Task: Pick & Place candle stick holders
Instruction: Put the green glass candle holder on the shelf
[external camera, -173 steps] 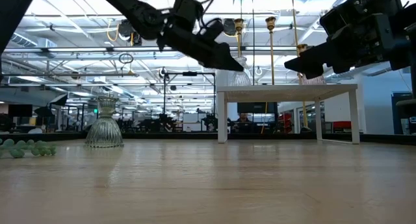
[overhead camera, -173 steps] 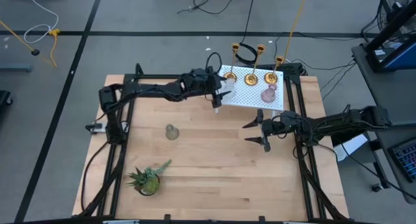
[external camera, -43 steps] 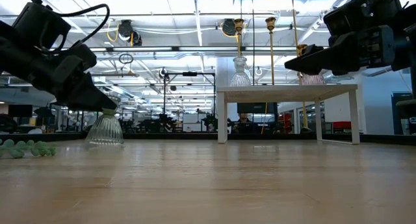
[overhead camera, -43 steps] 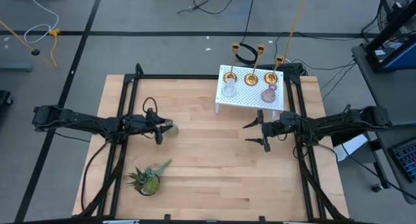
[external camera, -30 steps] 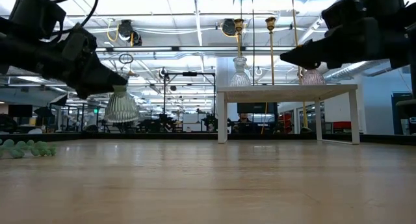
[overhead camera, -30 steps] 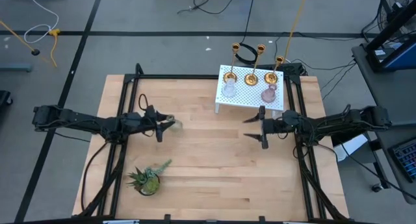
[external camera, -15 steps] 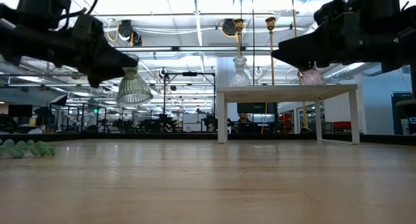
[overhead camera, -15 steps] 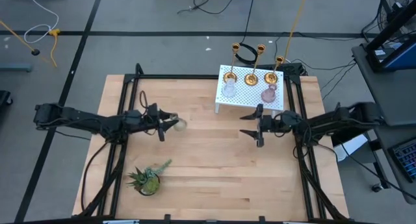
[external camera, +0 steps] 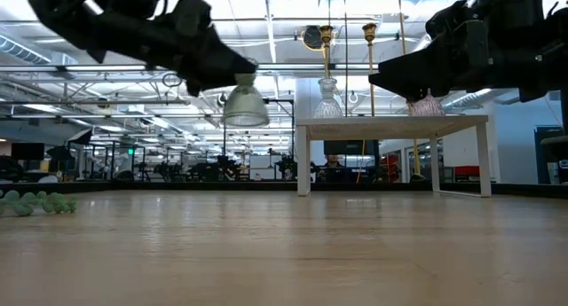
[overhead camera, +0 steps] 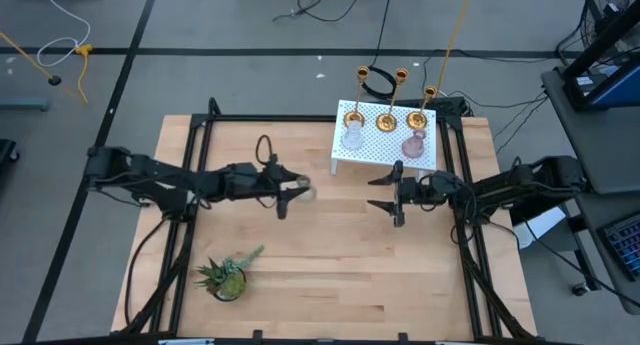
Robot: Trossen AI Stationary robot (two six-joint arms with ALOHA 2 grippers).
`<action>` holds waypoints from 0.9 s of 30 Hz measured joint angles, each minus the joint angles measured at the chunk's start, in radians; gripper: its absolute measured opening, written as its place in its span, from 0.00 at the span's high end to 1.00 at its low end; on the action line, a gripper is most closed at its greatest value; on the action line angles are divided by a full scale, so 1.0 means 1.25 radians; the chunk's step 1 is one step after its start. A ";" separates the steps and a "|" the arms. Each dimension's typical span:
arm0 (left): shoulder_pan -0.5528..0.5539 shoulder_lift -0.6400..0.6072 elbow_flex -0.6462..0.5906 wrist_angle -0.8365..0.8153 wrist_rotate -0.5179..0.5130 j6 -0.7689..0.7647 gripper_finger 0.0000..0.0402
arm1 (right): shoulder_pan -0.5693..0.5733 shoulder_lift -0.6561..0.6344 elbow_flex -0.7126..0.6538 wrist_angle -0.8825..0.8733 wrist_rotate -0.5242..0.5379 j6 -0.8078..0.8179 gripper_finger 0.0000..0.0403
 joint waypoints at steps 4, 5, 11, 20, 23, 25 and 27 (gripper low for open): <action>0.000 0.043 0.055 0.000 -0.001 0.015 0.57 | 0.000 0.000 0.000 -0.004 0.000 -0.001 0.39; 0.000 0.050 0.064 0.000 0.000 0.012 0.57 | 0.000 0.000 0.000 -0.006 0.000 -0.001 0.39; 0.000 0.067 0.093 -0.003 0.001 -0.003 0.57 | 0.000 0.000 0.000 -0.009 0.000 -0.002 0.39; -0.003 0.066 0.103 0.055 0.040 -0.024 0.57 | 0.000 -0.054 0.001 -0.051 -0.004 -0.002 0.39; -0.003 0.067 0.103 0.071 0.040 -0.023 0.57 | 0.000 -0.126 0.001 -0.105 -0.004 -0.002 0.39; -0.006 0.067 0.105 0.088 0.040 -0.015 0.57 | 0.000 -0.184 0.001 -0.148 -0.004 -0.002 0.39; -0.009 0.067 0.118 0.085 0.040 -0.014 0.57 | 0.000 -0.243 0.001 -0.189 -0.003 -0.002 0.39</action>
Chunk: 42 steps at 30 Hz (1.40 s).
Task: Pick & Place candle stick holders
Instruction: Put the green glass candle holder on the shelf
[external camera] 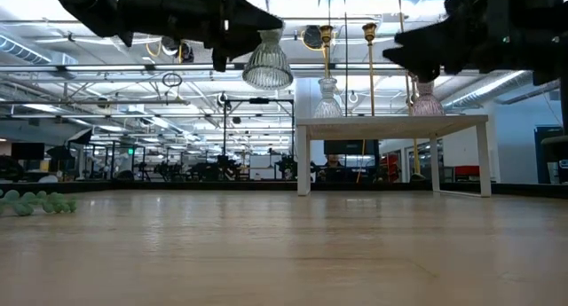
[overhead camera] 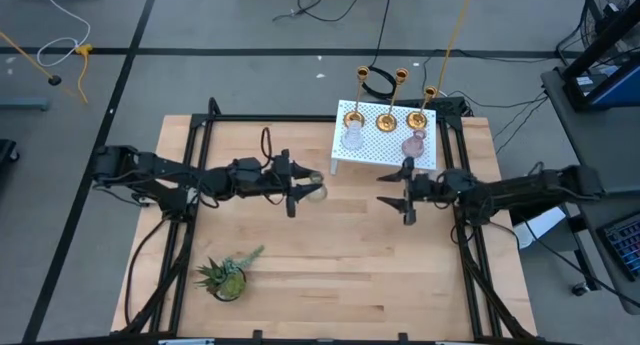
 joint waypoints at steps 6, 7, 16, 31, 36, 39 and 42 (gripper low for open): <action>-0.008 0.100 0.111 0.003 -0.001 0.047 0.57 | 0.000 -0.159 0.000 -0.094 0.000 0.008 0.39; -0.007 0.125 0.135 0.004 -0.004 0.053 0.57 | 0.000 -0.183 0.000 -0.116 0.000 0.008 0.39; 0.024 0.300 0.351 -0.005 -0.015 0.060 0.57 | 0.000 -0.305 0.000 -0.222 0.008 -0.001 0.39; 0.043 0.529 0.668 -0.117 -0.114 0.138 0.57 | 0.002 -0.365 0.000 -0.086 0.107 -0.112 0.39; 0.061 0.542 0.689 -0.116 -0.143 0.158 0.57 | 0.002 -0.368 0.000 -0.087 0.106 -0.112 0.39; 0.074 0.542 0.689 -0.126 -0.141 0.128 0.57 | 0.002 -0.368 0.000 -0.089 0.105 -0.112 0.39; 0.083 0.542 0.689 -0.137 -0.132 0.113 0.57 | 0.002 -0.368 0.000 -0.091 0.105 -0.112 0.39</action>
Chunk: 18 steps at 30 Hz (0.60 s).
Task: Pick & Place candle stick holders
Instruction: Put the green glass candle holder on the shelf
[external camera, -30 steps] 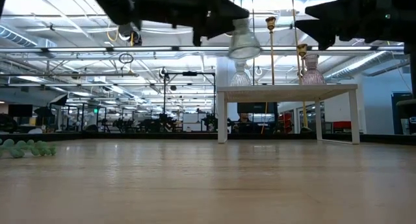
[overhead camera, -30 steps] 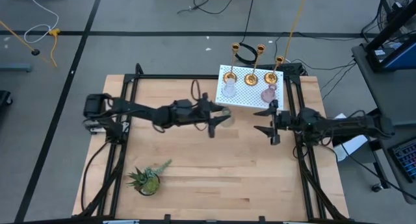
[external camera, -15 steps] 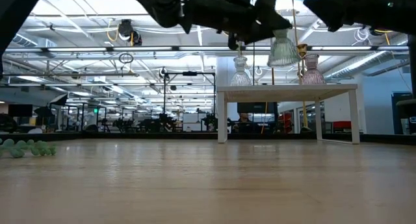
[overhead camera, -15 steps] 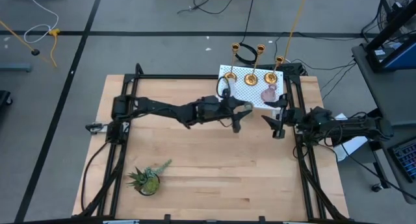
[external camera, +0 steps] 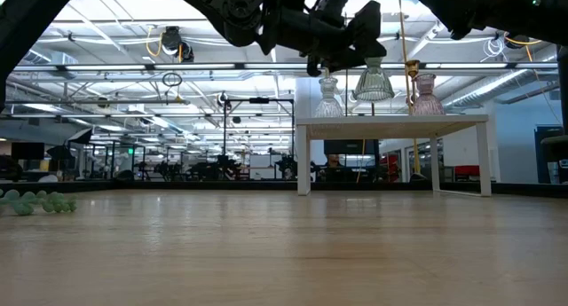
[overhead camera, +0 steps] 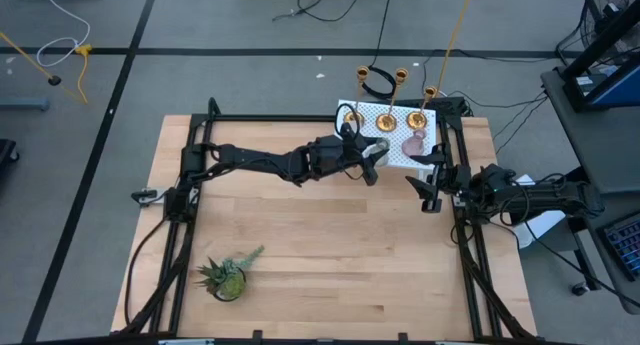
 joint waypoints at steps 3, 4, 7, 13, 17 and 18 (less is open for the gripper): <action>0.001 0.000 0.000 -0.003 0.003 -0.005 0.57 | 0.000 0.000 0.000 -0.002 0.000 0.000 0.39; 0.000 0.000 0.000 0.003 0.005 -0.005 0.57 | 0.000 0.000 0.000 -0.002 0.000 0.000 0.39; 0.000 0.000 0.000 0.018 0.006 -0.005 0.57 | 0.000 0.000 0.000 -0.001 0.000 0.000 0.39; 0.003 0.000 0.000 0.026 0.005 0.012 0.57 | 0.000 0.000 0.000 -0.001 0.000 0.000 0.39; 0.008 0.000 0.000 0.029 0.006 0.013 0.57 | 0.000 0.000 0.000 -0.002 0.000 0.000 0.39; 0.011 0.000 0.000 0.027 0.006 0.012 0.57 | 0.000 0.000 0.000 -0.002 0.000 0.000 0.39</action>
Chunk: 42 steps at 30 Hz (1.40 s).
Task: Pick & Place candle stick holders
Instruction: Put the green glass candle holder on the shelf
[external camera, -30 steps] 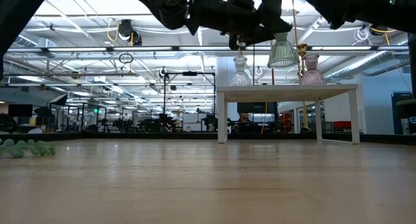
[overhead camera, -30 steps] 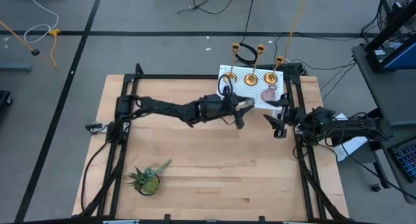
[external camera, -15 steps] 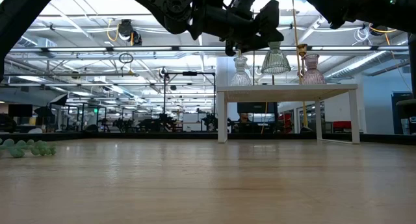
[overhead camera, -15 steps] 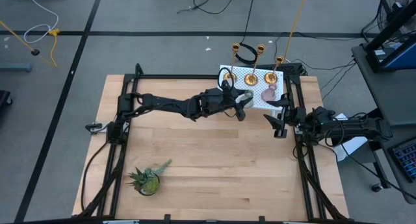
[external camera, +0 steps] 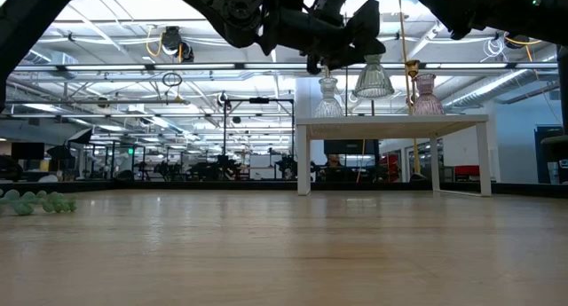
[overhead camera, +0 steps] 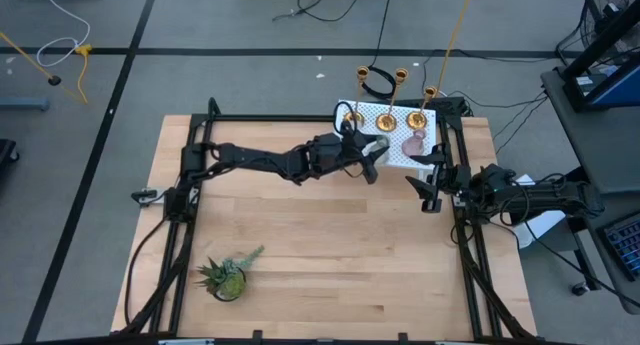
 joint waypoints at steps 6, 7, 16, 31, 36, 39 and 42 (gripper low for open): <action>0.013 0.000 0.000 0.014 0.007 0.001 0.57 | 0.000 0.000 0.000 0.001 0.000 0.000 0.39; 0.016 0.000 0.000 0.017 0.021 0.000 0.57 | 0.000 0.000 0.000 0.001 0.000 0.000 0.39; 0.034 0.042 0.022 0.040 0.075 -0.022 0.57 | 0.000 0.000 0.000 0.008 0.003 0.000 0.39; 0.043 0.059 0.069 -0.068 0.076 -0.019 0.57 | 0.000 0.000 0.000 -0.012 0.003 0.000 0.39; 0.023 0.059 0.068 -0.059 0.077 -0.008 0.57 | 0.000 0.000 0.000 -0.096 0.003 0.017 0.39; 0.012 0.058 0.068 -0.060 0.077 -0.006 0.57 | 0.000 0.000 0.000 -0.157 0.003 0.060 0.39; 0.003 0.058 0.068 -0.060 0.077 0.004 0.57 | 0.000 0.000 0.000 -0.211 0.007 0.078 0.39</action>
